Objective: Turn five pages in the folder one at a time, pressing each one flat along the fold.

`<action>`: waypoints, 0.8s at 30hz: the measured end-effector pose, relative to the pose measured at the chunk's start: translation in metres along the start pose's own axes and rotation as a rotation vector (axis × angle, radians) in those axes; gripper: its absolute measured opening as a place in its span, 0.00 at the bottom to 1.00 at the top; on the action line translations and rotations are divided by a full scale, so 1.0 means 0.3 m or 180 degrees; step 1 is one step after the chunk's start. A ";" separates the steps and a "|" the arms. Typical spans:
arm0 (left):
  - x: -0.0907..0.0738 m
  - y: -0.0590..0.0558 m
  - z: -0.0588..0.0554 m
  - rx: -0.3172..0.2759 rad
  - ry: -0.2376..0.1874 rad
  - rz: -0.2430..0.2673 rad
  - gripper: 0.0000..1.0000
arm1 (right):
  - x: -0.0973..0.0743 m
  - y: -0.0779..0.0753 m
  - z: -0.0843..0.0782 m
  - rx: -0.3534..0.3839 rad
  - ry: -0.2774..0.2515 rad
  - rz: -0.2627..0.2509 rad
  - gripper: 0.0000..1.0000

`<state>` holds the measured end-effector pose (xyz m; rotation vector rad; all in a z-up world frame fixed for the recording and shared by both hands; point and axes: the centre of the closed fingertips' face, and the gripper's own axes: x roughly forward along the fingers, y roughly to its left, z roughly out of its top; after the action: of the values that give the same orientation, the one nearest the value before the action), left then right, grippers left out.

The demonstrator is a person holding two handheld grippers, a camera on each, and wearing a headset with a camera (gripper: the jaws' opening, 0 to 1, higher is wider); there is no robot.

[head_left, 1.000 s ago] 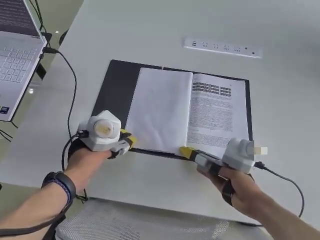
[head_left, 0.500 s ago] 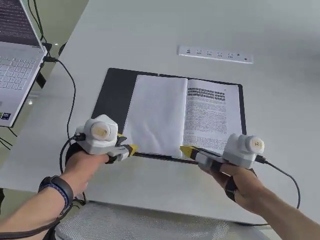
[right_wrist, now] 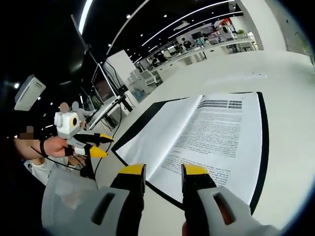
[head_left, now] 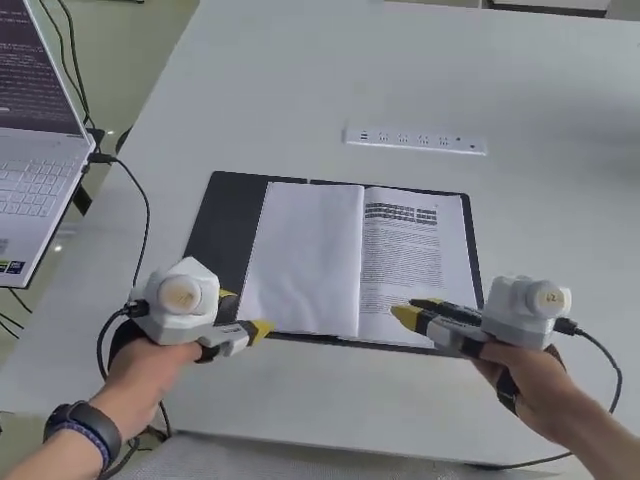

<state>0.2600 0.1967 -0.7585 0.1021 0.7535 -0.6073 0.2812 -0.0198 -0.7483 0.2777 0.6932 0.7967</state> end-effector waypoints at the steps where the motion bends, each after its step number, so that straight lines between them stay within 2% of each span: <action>1: -0.010 -0.003 0.006 0.0009 -0.0007 0.0000 0.45 | -0.021 -0.007 0.005 -0.0038 0.0000 -0.0040 0.29; 5: -0.043 0.001 0.024 0.0040 -0.0074 0.0024 0.47 | -0.077 -0.035 0.006 -0.0154 0.0029 -0.0155 0.36; 8: -0.067 0.000 0.040 0.0015 -0.0136 0.0037 0.49 | -0.140 -0.059 0.021 -0.0230 -0.0022 -0.0262 0.38; 14: -0.124 -0.014 0.082 0.0033 -0.0286 0.0083 0.53 | -0.251 -0.074 0.064 -0.0245 -0.0247 -0.0436 0.44; 19: -0.157 -0.022 0.076 0.0028 -0.0342 0.0095 0.59 | -0.322 -0.073 0.061 -0.0206 -0.0357 -0.0524 0.52; 24: -0.212 -0.028 0.068 0.0015 -0.0370 0.0130 0.63 | -0.361 -0.060 0.048 -0.0293 -0.0347 -0.0604 0.58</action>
<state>0.2316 0.2142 -0.7001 0.0856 0.6361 -0.5713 0.2472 -0.1112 -0.6958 0.1678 0.5695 0.6258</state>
